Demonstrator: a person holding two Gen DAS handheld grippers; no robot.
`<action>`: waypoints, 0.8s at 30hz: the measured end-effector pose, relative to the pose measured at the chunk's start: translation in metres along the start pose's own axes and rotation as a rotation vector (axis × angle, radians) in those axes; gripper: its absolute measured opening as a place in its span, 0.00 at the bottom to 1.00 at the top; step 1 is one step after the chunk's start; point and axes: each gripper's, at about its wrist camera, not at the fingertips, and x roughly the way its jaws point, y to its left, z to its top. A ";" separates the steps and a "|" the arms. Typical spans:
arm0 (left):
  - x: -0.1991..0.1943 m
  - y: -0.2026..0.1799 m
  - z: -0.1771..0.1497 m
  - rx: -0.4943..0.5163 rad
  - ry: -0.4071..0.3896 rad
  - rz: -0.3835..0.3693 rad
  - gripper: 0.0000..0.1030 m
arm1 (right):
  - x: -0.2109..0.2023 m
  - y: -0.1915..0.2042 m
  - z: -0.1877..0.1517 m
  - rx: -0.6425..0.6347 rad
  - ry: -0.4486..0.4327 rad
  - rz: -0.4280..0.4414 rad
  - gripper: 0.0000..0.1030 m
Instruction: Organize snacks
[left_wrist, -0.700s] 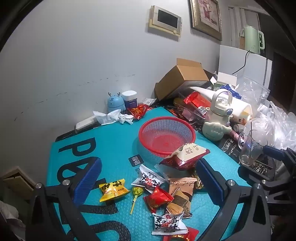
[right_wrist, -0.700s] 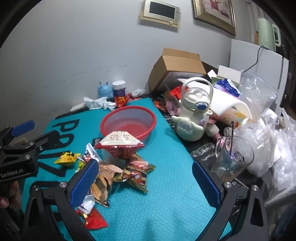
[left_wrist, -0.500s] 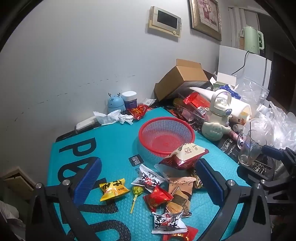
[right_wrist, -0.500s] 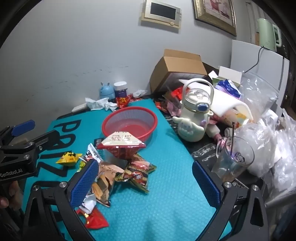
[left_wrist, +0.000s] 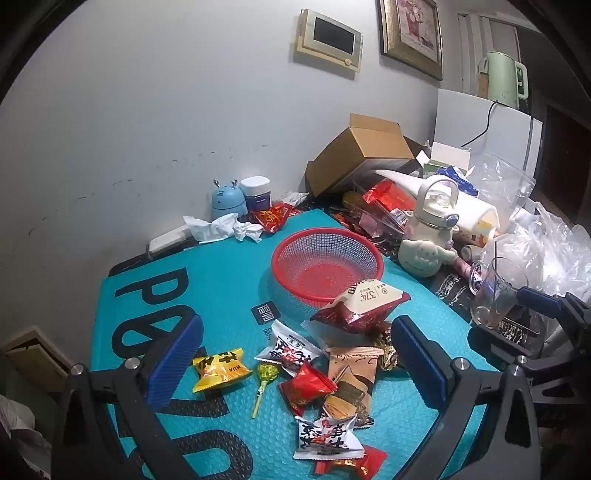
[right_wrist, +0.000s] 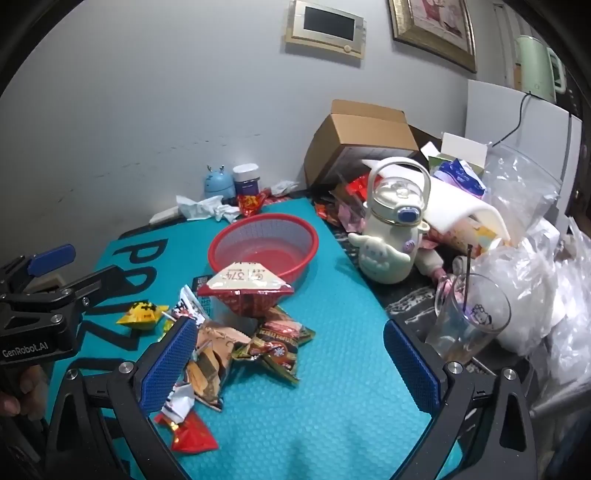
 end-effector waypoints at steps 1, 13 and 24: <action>-0.001 -0.001 -0.001 -0.001 -0.001 0.002 1.00 | 0.000 0.000 0.000 -0.001 0.002 0.001 1.00; -0.002 -0.005 -0.002 -0.001 0.002 -0.003 1.00 | -0.001 -0.003 0.000 -0.005 0.000 0.014 1.00; -0.006 -0.010 -0.005 -0.003 0.001 -0.014 1.00 | -0.004 -0.002 0.001 -0.008 -0.002 0.017 1.00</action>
